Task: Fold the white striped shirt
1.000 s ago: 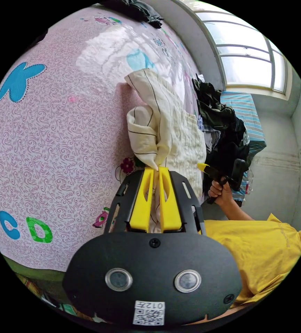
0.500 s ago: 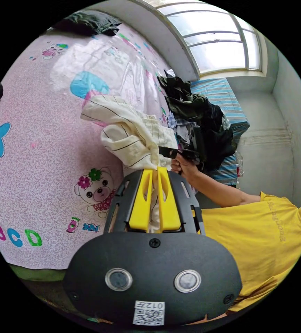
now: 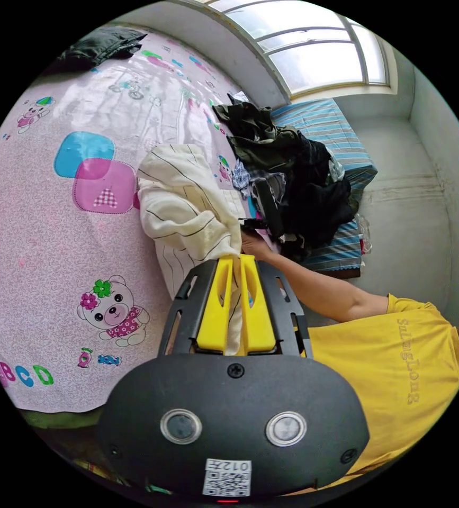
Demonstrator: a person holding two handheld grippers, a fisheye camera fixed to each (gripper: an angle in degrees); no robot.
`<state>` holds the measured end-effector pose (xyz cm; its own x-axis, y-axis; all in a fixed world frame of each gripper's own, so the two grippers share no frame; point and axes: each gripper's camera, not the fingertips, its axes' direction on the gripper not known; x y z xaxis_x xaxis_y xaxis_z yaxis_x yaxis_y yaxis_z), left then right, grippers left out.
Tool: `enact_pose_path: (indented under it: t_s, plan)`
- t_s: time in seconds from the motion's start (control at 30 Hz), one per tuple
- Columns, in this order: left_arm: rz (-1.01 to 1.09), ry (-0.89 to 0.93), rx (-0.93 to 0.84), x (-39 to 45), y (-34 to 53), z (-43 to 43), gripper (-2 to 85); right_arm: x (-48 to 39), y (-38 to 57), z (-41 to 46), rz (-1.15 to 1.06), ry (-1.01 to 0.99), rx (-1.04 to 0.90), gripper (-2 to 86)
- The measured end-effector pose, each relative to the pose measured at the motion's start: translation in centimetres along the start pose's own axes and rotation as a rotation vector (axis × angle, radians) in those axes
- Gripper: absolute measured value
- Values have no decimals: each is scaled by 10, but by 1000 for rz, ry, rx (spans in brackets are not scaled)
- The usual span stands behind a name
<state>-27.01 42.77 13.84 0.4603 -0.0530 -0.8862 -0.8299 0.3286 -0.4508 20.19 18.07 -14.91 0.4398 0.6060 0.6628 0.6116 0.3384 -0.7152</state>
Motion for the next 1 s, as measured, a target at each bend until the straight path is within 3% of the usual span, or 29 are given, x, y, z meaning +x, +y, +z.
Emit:
enact_pose_path:
  t_s: [0.37,0.8,1.0]
  plan:
    - [-94,7,36,65,-10,98,8,71,129,-51,64,-228,12,7]
    - [24,-236,-228,184,-14,339,5,145,237,-73,209,-357,147,9]
    - [153,62,-206,232,1,387,9,172,285,-119,216,-322,248,13]
